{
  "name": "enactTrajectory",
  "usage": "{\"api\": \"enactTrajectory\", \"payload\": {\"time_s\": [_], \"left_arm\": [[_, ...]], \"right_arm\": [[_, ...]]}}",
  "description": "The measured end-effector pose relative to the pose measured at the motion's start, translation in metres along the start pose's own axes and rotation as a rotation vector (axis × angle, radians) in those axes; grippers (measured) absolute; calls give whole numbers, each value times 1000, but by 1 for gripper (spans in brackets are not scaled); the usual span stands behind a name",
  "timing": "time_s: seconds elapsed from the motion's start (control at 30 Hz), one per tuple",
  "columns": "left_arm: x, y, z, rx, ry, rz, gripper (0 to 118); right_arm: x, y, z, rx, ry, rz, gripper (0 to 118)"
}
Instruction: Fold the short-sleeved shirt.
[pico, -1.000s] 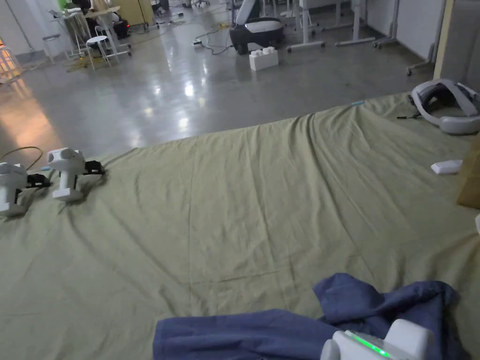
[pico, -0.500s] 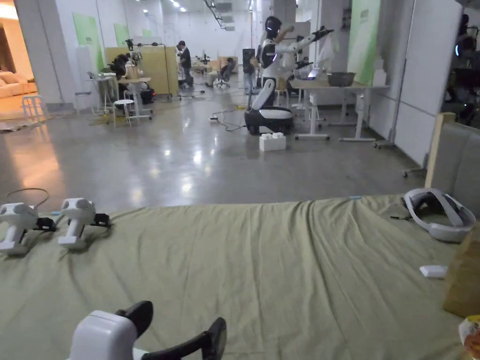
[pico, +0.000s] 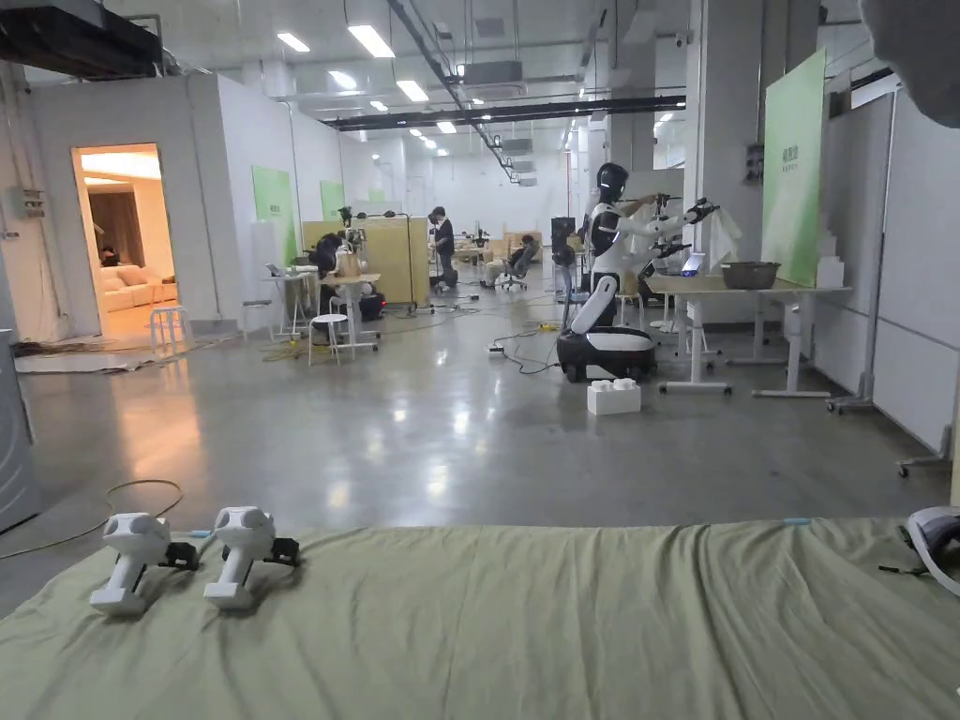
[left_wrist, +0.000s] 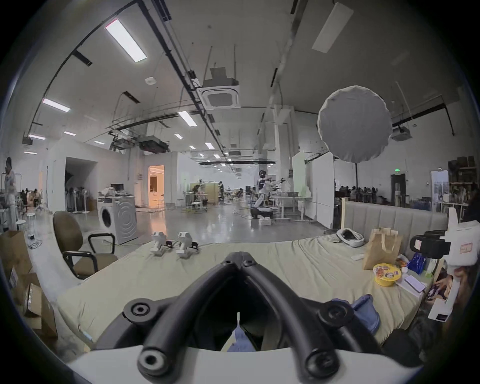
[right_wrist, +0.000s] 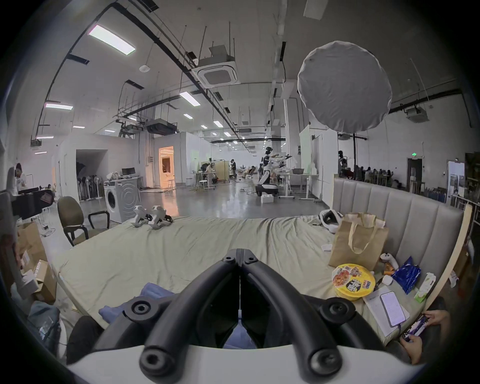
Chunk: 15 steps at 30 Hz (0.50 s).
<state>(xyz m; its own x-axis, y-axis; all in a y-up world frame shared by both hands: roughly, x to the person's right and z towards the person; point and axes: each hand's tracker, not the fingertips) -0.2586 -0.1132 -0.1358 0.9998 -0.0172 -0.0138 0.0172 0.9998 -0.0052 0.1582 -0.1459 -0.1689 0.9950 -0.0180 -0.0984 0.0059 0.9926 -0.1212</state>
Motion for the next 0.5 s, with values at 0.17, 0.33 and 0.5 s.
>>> {"api": "enactTrajectory", "payload": {"time_s": [0.17, 0.33, 0.5], "left_arm": [[-4, 1, 0, 5, 9, -10, 1], [-1, -1, -9, -22, -20, -38, 1], [3, -12, -25, -84, -65, -44, 1]], "right_arm": [[3, 3, -2, 5, -16, -30, 2], [3, 1, -4, -8, -23, -30, 2], [4, -6, -9, -33, -10, -24, 2]]}}
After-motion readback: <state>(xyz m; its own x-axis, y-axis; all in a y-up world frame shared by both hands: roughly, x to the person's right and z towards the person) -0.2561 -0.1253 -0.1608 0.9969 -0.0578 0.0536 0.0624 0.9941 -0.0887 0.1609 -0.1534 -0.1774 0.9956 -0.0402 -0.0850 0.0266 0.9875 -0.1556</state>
